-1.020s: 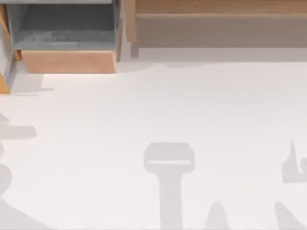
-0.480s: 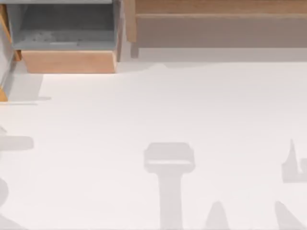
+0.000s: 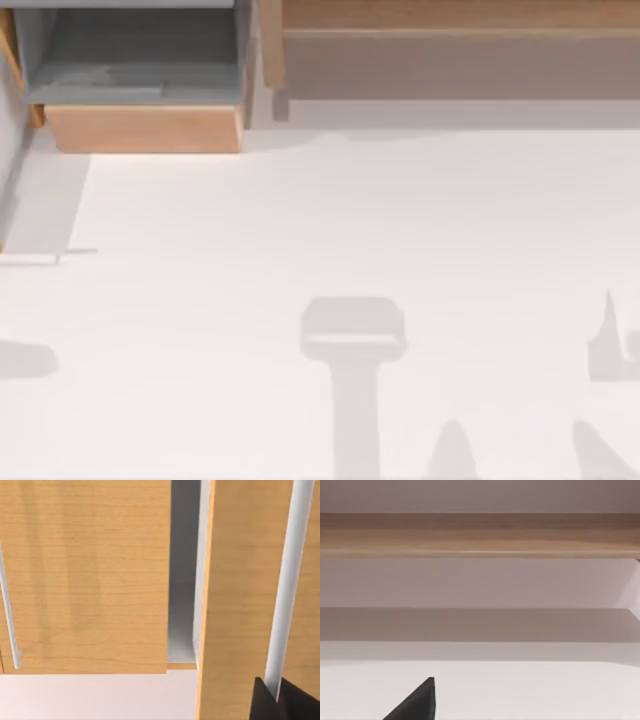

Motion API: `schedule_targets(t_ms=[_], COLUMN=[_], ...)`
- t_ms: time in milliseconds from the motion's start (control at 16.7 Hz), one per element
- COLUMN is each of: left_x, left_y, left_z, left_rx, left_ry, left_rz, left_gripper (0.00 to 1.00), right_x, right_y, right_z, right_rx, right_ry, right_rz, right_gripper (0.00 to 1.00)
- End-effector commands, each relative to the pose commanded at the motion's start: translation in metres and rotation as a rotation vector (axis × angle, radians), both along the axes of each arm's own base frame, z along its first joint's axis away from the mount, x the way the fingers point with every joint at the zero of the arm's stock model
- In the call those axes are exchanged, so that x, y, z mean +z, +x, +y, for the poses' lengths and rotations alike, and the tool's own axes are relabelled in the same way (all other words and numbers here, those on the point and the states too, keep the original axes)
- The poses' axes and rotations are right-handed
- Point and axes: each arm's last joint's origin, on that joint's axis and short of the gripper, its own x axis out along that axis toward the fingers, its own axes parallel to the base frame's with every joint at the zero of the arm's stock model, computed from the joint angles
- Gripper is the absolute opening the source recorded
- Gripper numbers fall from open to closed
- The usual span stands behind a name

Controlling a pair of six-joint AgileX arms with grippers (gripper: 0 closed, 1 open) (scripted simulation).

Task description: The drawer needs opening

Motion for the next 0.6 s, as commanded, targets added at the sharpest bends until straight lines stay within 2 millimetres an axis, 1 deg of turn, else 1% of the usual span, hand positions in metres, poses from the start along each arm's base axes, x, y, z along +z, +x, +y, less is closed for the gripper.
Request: schedule_targets(t_ms=[240,600], left_x=[0.0009,0.0009], left_y=[-0.0016,-0.0016], left_z=[0.0004,0.0004], left_rx=[0.0,0.0], left_ry=[0.003,0.003], left_rz=[-0.004,-0.004], left_gripper=[0.0,0.45], right_x=[0.0,0.0], right_y=[0.0,0.0], right_z=[0.0,0.0], right_rx=[0.0,0.0], right_ry=[0.0,0.0], right_rz=[0.0,0.0], right_gripper=[1.0,1.0])
